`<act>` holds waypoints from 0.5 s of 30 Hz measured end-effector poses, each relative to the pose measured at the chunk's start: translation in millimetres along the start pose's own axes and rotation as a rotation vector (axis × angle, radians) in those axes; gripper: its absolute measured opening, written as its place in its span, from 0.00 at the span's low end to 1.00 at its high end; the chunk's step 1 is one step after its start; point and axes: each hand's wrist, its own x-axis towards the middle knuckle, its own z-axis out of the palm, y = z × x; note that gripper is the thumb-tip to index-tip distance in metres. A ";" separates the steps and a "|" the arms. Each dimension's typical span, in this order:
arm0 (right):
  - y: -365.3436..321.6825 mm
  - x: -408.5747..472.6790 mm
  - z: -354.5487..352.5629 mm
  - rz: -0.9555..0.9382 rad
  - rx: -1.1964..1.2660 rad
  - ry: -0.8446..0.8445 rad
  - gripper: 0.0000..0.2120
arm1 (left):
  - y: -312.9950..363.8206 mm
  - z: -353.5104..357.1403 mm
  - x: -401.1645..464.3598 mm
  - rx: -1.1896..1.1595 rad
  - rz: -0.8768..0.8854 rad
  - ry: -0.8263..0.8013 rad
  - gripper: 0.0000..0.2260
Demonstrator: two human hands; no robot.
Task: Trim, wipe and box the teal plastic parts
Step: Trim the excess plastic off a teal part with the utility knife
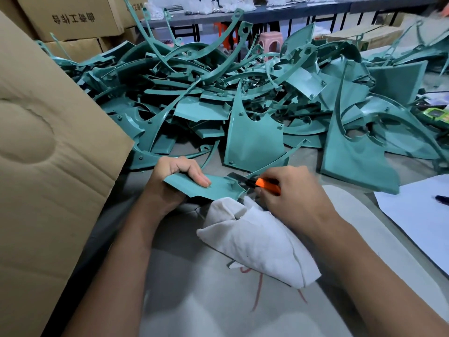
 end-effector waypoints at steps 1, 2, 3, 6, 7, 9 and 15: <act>-3.4 -1.1 2.9 -0.014 -0.051 0.018 0.02 | 0.3 0.6 -0.6 -0.001 -0.004 0.001 0.09; -5.5 -1.6 4.5 -0.025 -0.080 0.014 0.03 | -0.1 1.4 -1.4 -0.004 -0.006 -0.002 0.09; -5.5 -1.1 4.5 -0.030 -0.077 -0.004 0.04 | 0.0 1.6 -1.7 -0.010 -0.003 -0.007 0.09; 6.9 3.7 -6.2 -0.005 0.081 -0.140 0.05 | 1.3 1.1 -1.1 -0.054 0.029 -0.019 0.16; 12.4 6.0 -10.9 -0.002 0.150 -0.182 0.07 | 0.8 0.6 -0.9 -0.067 0.043 -0.019 0.24; 20.4 8.1 -17.2 -0.004 0.317 -0.207 0.11 | -0.8 -1.0 -1.5 -0.064 0.040 -0.018 0.35; 17.5 4.9 -10.0 -0.215 0.061 0.008 0.01 | -8.5 0.1 -0.6 -0.107 -0.047 0.047 0.10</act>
